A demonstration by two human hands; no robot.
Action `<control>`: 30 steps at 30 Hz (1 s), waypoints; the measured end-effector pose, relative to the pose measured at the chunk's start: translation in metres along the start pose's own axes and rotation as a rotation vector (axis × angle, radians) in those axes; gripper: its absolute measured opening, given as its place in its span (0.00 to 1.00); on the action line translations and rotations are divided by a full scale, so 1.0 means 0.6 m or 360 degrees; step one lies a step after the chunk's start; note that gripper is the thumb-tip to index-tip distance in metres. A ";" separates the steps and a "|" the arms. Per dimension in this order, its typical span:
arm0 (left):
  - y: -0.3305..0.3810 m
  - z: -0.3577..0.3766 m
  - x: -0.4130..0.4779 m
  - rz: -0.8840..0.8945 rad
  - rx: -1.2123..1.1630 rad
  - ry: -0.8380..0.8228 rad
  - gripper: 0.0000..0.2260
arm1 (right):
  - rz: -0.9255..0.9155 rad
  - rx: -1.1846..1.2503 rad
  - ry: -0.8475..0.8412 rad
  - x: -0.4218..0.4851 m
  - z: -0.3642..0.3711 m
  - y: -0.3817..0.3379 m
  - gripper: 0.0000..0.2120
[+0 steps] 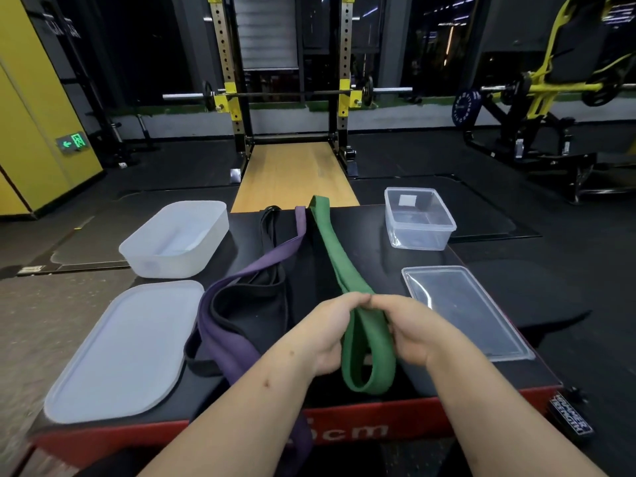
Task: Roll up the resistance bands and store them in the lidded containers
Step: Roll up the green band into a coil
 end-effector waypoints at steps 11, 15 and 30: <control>-0.002 -0.061 -0.058 0.0380 0.1006 0.0538 0.14 | -0.0258 -0.0262 0.0138 -0.014 -0.006 -0.019 0.10; -0.007 -0.069 -0.064 0.0693 0.2517 0.0724 0.15 | -0.0139 -0.0573 0.0166 -0.024 -0.010 0.018 0.09; -0.020 -0.114 -0.065 0.1318 0.2970 0.1268 0.09 | -0.0202 -0.0656 0.0350 -0.044 -0.047 0.072 0.24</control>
Point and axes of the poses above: each hand's wrist, its own x-axis towards the middle knuckle, its own z-axis out of the palm, y = z × x, the point moved 5 cm from there along x, towards the middle knuckle, and after that the axes turned 9 degrees about x, right-handed, at the moved point
